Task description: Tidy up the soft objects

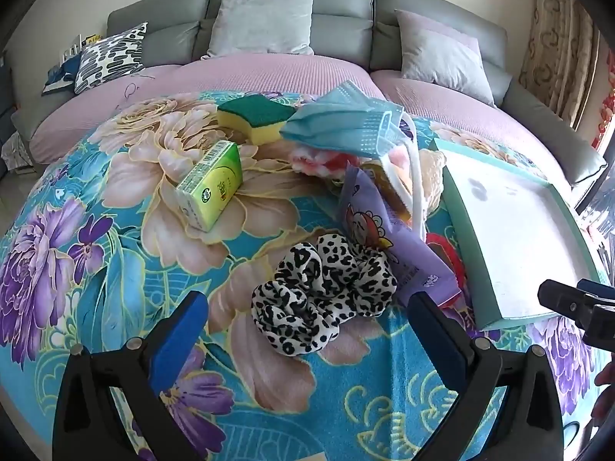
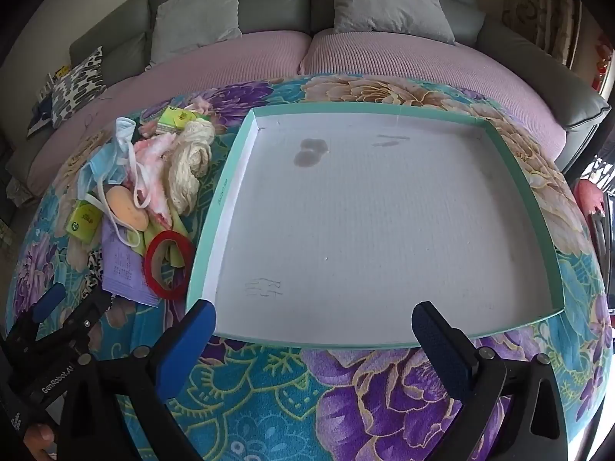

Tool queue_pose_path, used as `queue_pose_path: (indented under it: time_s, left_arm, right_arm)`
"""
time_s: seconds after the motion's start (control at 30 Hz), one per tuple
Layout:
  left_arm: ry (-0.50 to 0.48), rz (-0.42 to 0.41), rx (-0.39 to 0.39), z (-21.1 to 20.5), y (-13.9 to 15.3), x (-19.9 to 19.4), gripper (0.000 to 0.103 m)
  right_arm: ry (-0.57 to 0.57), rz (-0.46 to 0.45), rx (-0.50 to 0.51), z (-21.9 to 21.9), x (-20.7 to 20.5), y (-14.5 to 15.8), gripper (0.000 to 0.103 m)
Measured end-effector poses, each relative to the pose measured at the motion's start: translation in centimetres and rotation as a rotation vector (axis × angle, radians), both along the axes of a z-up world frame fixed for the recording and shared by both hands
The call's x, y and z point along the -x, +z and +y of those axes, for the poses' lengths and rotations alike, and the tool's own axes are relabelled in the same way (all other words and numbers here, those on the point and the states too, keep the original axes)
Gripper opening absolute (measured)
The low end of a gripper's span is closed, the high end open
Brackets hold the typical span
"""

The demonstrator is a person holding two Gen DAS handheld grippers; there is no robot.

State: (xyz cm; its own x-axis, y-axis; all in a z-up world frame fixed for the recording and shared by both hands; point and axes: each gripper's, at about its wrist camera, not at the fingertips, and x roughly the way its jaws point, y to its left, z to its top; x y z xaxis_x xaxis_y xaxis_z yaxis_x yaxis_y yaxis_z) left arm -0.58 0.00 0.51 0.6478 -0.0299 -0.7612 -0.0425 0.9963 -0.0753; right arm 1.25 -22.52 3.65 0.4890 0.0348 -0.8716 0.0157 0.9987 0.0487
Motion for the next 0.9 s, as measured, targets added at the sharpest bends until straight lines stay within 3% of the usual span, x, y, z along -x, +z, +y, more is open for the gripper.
queue_pose_path:
  time_s: [0.9]
  left_arm:
    - [-0.024, -0.047, 0.029, -0.33, 1.02, 0.35, 0.103]
  right_arm:
    - [-0.008, 0.007, -0.001, -0.01, -0.16, -0.16, 0.103]
